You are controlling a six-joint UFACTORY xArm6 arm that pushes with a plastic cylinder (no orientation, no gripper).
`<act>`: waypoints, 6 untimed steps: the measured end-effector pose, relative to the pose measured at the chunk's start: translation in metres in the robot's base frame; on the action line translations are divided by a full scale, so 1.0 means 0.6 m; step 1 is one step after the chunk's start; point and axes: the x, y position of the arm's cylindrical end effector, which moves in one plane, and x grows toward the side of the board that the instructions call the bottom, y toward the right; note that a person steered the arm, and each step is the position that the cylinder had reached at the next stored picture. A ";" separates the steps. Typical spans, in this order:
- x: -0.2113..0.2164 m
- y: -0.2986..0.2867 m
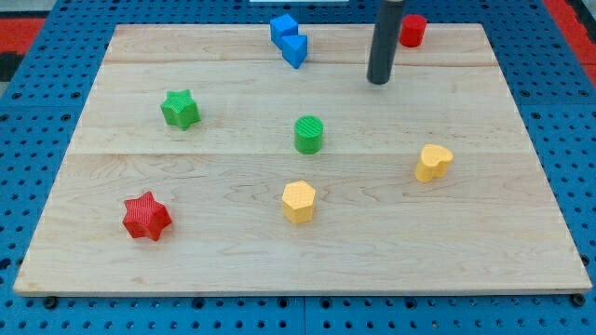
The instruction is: Move your arm to the right of the yellow heart
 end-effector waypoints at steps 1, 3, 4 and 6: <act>0.089 0.000; 0.162 0.157; 0.200 0.222; 0.350 0.144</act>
